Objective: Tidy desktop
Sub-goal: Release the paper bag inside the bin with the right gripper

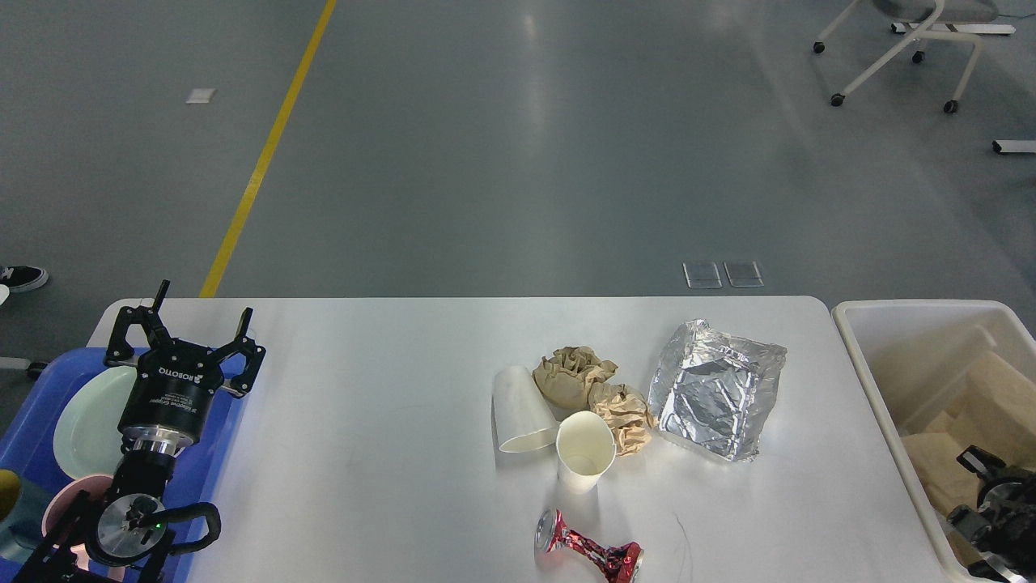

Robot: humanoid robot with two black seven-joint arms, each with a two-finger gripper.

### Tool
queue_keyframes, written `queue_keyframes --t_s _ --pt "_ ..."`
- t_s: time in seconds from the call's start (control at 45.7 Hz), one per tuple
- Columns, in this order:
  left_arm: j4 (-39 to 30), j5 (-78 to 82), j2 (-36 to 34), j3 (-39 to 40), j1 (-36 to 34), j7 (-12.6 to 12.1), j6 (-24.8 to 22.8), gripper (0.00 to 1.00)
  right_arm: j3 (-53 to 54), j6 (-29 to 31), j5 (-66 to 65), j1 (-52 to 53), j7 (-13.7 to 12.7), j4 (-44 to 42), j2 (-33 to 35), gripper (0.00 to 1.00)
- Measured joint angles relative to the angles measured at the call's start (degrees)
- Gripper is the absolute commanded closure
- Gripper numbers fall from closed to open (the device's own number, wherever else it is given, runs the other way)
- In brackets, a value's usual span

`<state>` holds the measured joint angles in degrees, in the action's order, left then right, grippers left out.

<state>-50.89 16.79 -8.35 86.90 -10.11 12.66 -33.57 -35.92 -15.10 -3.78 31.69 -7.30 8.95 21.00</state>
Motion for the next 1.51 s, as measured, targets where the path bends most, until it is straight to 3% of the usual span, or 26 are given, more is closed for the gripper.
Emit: queue_keyframes --t_s 0.35,0.372,0.481,0.525,0.547,1.16,1.51 --pt "0.00 0.00 0.01 0.01 -0.03 0.00 0.00 0.04 0.32 -0.11 0.00 -1.18 -0.13 -0.01 -1.55 1.00" --pt "0.00 0.00 0.01 0.01 -0.03 0.00 0.00 0.04 0.32 -0.11 0.00 -1.21 -0.14 -0.01 -1.55 0.91" --pt "0.00 0.00 0.01 0.02 -0.04 0.00 0.00 0.04 0.36 -0.37 0.00 -1.28 -0.17 -0.01 -1.55 0.20" --pt "0.00 0.00 0.01 0.02 -0.04 0.00 0.00 0.04 0.33 -0.53 0.00 -1.29 -0.17 -0.01 -1.55 0.02" --pt "0.00 0.00 0.01 0.02 -0.04 0.00 0.00 0.04 0.28 -0.68 0.03 -1.29 -0.17 -0.03 -1.54 0.00" --pt "0.00 0.00 -0.01 0.02 -0.01 -0.01 0.00 0.04 -0.29 -0.29 -1.01 0.37 0.29 0.79 0.94 0.00" --pt "0.00 0.00 -0.01 0.02 -0.03 -0.01 0.00 0.04 -1.93 2.78 -14.07 12.49 0.37 9.44 7.21 0.00"
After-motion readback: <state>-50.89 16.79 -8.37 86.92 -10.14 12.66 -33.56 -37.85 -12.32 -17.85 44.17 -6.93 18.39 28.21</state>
